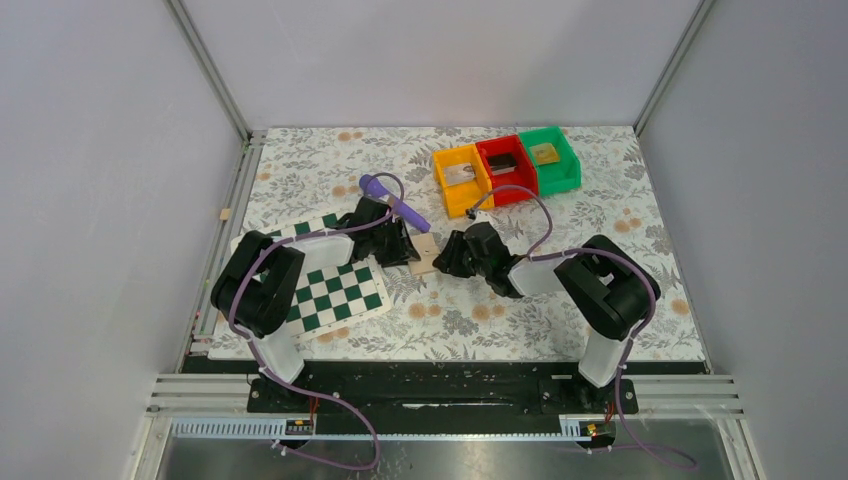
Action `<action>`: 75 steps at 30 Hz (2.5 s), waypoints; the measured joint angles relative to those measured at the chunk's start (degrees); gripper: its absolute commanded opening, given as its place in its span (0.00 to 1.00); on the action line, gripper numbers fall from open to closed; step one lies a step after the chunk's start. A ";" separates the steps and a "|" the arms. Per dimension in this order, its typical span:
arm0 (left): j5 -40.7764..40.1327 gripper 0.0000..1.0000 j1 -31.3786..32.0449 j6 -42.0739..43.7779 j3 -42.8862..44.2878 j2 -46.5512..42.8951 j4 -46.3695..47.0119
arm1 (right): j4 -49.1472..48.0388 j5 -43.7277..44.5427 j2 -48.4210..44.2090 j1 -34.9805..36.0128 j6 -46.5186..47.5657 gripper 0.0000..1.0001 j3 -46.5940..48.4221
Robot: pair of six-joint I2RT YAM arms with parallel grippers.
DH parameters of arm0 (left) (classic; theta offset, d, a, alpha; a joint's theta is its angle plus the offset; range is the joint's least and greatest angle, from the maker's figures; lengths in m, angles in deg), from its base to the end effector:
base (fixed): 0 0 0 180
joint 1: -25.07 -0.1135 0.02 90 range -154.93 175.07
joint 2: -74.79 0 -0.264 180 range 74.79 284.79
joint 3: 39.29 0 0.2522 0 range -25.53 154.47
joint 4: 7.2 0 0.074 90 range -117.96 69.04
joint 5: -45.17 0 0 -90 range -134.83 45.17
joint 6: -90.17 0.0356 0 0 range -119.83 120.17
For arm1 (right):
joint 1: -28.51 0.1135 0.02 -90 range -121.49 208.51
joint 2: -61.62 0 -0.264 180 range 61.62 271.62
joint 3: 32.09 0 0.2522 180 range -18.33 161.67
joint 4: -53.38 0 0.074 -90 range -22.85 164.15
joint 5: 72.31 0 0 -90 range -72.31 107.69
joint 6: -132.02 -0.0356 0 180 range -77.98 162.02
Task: Take the credit cards out of the card holder
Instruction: Open the card holder at the center of the board.
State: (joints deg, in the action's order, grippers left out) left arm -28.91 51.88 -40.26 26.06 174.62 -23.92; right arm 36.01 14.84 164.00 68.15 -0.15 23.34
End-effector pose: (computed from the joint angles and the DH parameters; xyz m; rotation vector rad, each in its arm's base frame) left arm 0.2997 -0.1624 0.1465 -0.1818 2.6058 -0.8125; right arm 0.2638 0.2208 0.1330 0.0169 2.2208 0.8884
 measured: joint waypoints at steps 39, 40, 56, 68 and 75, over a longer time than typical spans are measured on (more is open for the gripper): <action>4.83 0.41 9.88 -11.19 -17.16 -23.80 -0.42 | 50.07 8.20 -46.31 8.79 -2.73 0.50 -9.11; 4.94 0.42 8.52 -10.64 -17.16 -24.59 -1.31 | 50.29 9.27 -44.06 9.92 -2.73 0.51 -7.39; 2.86 0.49 0.61 -4.13 -18.60 -42.88 -14.25 | 55.56 20.24 -15.15 19.67 -2.03 0.53 11.89; 4.85 0.48 0.61 -4.20 -20.61 -40.00 -12.52 | 58.86 23.69 -10.95 21.09 -1.81 0.49 12.61; 5.38 0.48 0.61 -4.63 -22.21 -38.66 -10.40 | 56.98 24.83 -8.92 21.14 -1.79 0.34 12.20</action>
State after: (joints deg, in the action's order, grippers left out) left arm -23.53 52.49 -44.89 3.85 135.96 -34.33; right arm 92.99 39.67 155.09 89.29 -1.94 35.54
